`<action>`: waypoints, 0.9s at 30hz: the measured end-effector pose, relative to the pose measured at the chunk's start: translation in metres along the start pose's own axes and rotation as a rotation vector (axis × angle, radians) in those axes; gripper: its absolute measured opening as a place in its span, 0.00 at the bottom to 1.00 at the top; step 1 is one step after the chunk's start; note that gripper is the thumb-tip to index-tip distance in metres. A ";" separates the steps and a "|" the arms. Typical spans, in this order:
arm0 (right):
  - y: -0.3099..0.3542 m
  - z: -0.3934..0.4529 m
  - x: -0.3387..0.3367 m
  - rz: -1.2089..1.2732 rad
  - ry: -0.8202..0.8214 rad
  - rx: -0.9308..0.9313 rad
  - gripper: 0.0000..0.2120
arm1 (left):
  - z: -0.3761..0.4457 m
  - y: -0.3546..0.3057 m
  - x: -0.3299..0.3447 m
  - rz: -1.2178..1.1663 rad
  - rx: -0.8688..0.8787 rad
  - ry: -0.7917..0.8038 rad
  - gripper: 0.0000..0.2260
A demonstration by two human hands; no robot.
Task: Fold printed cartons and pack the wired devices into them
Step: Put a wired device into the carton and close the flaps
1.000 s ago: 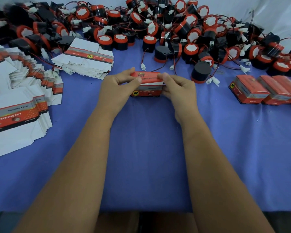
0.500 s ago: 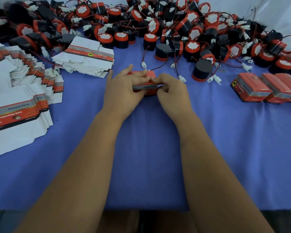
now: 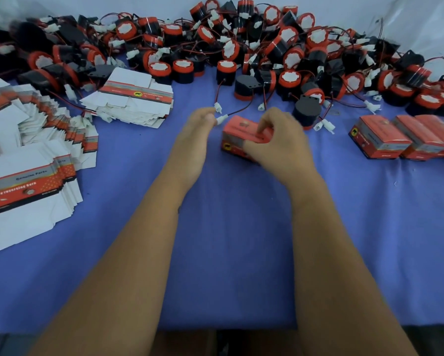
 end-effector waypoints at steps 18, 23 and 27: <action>-0.002 -0.006 -0.008 -0.452 -0.197 0.083 0.20 | 0.015 0.002 -0.017 0.816 0.048 -0.393 0.25; 0.003 -0.013 0.058 -0.319 0.248 0.034 0.24 | 0.034 0.027 -0.044 1.064 -0.240 -0.188 0.37; -0.005 -0.010 0.055 -0.164 0.220 0.059 0.23 | 0.027 0.017 -0.032 1.042 0.086 -0.252 0.23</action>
Point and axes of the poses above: each hand's wrist, its own z-axis towards the middle knuckle, its own x-axis out of the palm, y = z × x, the point moved 3 cm from there along z, towards the middle knuckle, and after that the axes turned 15 degrees about z, right-handed, at the moved point
